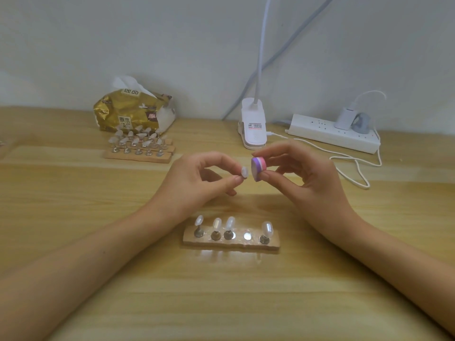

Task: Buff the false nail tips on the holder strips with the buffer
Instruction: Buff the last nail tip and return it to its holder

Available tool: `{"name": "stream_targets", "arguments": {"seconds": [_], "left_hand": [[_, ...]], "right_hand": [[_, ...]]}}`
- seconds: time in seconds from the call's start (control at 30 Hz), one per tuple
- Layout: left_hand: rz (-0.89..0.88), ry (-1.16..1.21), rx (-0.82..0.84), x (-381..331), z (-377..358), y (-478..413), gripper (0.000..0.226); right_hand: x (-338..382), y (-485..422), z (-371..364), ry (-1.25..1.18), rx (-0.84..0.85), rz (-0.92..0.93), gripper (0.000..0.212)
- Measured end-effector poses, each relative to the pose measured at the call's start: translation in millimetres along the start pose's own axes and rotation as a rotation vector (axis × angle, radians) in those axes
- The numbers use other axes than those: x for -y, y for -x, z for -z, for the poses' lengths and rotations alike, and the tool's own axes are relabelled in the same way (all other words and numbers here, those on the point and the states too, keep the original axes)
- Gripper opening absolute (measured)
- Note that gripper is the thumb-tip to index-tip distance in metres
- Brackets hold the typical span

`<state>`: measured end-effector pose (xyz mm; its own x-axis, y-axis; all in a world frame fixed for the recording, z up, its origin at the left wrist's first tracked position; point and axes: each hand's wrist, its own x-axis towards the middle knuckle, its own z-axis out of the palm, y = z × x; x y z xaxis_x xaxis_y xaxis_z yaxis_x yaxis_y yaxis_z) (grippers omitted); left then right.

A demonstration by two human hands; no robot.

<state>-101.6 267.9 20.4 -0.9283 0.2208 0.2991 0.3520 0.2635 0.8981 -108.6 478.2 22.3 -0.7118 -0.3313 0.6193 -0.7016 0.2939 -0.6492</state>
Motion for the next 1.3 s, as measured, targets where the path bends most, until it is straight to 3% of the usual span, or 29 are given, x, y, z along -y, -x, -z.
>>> {"name": "stream_targets", "arguments": {"seconds": [0.17,0.27,0.4,0.53,0.63,0.77,0.9,1.0,1.07,1.2,1.3], "left_hand": [[-0.007,-0.032,0.021,-1.0,-0.4,0.1,0.008],[0.013,-0.010,0.014,-0.9,0.6,-0.5,0.006],[0.006,-0.032,0.040,-1.7,0.3,-0.3,0.006],[0.012,-0.010,0.049,-1.8,0.2,0.7,0.006],[0.017,-0.031,0.053,-1.0,0.4,0.0,0.007],[0.019,-0.027,0.034,1.1,0.6,0.3,0.007],[0.012,-0.042,0.043,2.6,1.6,0.1,0.008],[0.008,-0.041,0.064,3.2,2.0,0.4,0.009],[0.002,-0.034,0.081,2.6,1.4,0.4,0.008],[0.002,-0.048,0.062,4.1,0.5,-1.5,0.010],[-0.005,-0.033,0.060,3.1,0.5,-1.1,0.011]], "right_hand": [[1.9,-2.2,-6.5,0.105,0.007,0.064,0.016],[-0.2,-2.2,-5.5,0.111,-0.001,0.005,0.016],[2.0,-1.5,-6.5,0.169,0.007,0.135,0.014],[0.8,-1.4,-0.5,0.141,0.011,0.041,0.016],[5.7,-1.3,-4.2,0.214,-0.007,0.160,0.015],[2.8,-1.4,0.4,0.164,-0.006,0.014,0.016],[7.6,-0.6,-3.6,0.123,-0.011,0.084,0.017],[2.9,-0.2,-1.9,0.078,0.009,-0.061,0.016],[3.8,-1.0,-0.7,0.033,-0.045,-0.043,0.017],[4.3,-0.9,-2.3,0.025,0.032,-0.107,0.017],[4.6,-2.3,-0.2,-0.004,-0.038,-0.067,0.017]]}}
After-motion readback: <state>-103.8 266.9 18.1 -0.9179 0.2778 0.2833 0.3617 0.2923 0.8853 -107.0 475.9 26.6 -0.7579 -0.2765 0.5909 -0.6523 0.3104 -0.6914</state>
